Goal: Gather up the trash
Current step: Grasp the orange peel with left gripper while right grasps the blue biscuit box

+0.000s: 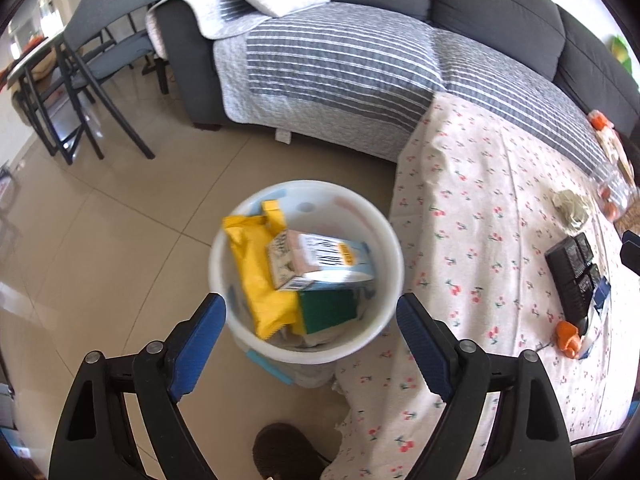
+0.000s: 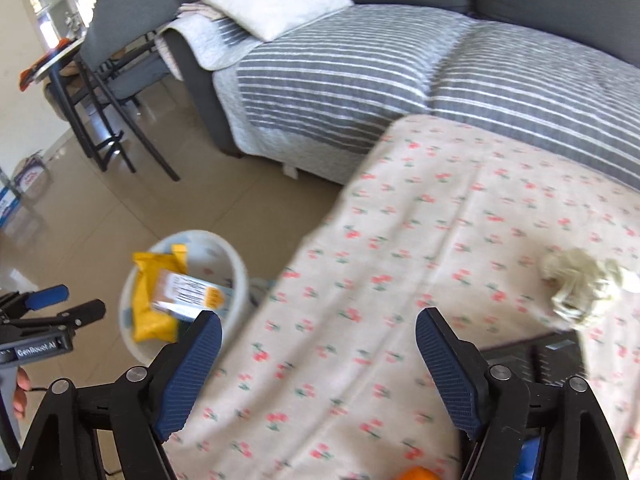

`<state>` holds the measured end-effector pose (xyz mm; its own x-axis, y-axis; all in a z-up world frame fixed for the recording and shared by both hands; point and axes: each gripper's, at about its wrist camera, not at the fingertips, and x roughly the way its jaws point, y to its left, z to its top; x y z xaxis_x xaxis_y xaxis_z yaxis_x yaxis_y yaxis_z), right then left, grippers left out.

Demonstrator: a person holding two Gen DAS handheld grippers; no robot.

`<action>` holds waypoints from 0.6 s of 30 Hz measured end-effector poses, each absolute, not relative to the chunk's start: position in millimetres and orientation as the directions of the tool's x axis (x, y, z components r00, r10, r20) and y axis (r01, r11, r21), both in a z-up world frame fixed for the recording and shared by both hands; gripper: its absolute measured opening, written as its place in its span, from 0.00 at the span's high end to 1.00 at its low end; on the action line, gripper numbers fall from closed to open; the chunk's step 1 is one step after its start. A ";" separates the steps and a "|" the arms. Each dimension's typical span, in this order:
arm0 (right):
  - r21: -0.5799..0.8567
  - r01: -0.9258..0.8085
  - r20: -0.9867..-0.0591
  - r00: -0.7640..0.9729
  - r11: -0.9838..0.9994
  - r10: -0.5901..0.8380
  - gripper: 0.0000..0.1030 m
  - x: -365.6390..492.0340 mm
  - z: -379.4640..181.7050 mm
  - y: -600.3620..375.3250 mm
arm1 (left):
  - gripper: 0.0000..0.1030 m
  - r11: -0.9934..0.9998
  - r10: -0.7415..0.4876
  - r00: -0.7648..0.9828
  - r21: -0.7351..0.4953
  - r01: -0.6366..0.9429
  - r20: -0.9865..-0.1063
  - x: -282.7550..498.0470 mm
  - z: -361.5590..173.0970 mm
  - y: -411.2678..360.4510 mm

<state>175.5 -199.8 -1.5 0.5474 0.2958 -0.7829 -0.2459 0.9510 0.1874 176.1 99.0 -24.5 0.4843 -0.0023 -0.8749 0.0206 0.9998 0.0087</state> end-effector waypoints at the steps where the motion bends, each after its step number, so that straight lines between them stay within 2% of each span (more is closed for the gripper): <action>1: 0.181 -0.232 -0.787 0.549 0.956 0.282 0.17 172.0 -1.3 -209.6 | 0.13 0.999 -0.007 0.481 0.011 0.034 -0.876 176.1 -24.6 91.7; 11: 0.159 -0.055 -0.845 0.509 0.986 0.165 0.14 144.1 -17.9 -297.7 | 0.13 0.975 -0.118 0.407 -0.028 0.220 -0.906 174.1 -32.7 -14.7; 18: 0.150 0.039 -0.877 0.467 0.988 0.115 0.14 122.7 -30.1 -351.2 | 0.13 0.920 -0.269 0.293 -0.155 0.361 -0.917 167.0 -44.4 -91.7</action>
<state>122.7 -351.2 -30.1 0.4674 0.1148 -0.8766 0.0389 0.9879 0.1501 167.0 -91.7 -44.4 0.2933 -0.2693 -0.9173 0.3611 0.9196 -0.1546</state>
